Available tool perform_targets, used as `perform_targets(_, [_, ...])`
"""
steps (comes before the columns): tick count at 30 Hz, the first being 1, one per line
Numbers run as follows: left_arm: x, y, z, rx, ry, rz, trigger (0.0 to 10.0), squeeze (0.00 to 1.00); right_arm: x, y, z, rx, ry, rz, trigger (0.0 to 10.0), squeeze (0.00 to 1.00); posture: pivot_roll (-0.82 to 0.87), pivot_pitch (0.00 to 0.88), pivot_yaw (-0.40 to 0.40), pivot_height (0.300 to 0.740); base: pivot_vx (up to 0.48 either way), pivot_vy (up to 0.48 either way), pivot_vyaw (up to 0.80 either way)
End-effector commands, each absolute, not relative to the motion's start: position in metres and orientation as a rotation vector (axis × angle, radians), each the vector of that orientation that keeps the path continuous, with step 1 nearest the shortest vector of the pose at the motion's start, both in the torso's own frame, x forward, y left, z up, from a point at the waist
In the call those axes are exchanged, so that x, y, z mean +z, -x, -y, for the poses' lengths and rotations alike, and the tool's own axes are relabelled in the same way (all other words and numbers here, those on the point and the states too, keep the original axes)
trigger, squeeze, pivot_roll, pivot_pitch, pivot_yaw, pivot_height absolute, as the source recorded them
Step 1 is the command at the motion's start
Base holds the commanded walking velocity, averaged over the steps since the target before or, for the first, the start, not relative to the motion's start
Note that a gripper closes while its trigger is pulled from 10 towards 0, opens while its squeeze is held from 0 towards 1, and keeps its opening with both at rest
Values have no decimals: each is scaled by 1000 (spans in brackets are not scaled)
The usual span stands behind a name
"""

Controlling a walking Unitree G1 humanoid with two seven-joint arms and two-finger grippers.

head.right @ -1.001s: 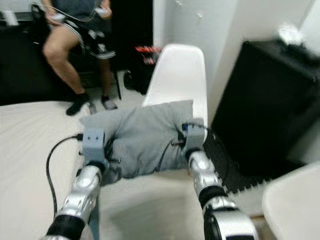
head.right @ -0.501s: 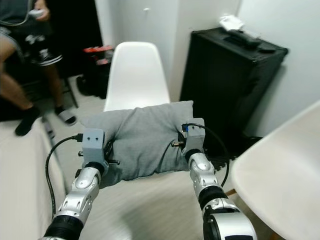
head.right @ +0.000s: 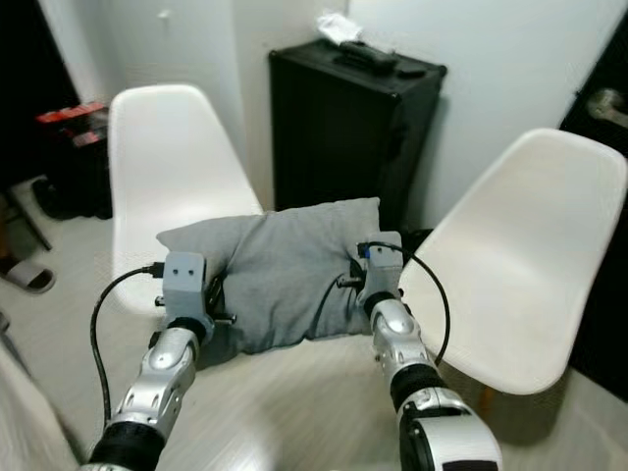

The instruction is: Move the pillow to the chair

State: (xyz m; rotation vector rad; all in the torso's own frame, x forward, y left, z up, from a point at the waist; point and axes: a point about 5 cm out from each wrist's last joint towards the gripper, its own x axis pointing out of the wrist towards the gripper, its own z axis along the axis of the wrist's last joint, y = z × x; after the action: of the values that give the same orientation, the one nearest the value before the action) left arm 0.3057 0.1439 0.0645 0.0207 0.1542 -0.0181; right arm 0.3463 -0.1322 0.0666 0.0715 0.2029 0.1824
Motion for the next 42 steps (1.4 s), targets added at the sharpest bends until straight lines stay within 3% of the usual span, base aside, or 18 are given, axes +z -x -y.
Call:
perform_targets(1, [70,-308,-138,-45,-23,-127,10000,0,66,-346,127,205,-62,-208,10000,0,21,0,-59,722,0,0,-800])
perform_targets(18, [60,-304,-156,-54,-8,-178,10000,0,63,-340,113,184,-128,-184,10000,0,46,0,49,722,0,0,-800])
perform_targets(42, [60,-301,-157,-64,-51,-166,10000,0,64,-342,108,197,-161,-200,10000,0,67,0,61,722,0,0,-800])
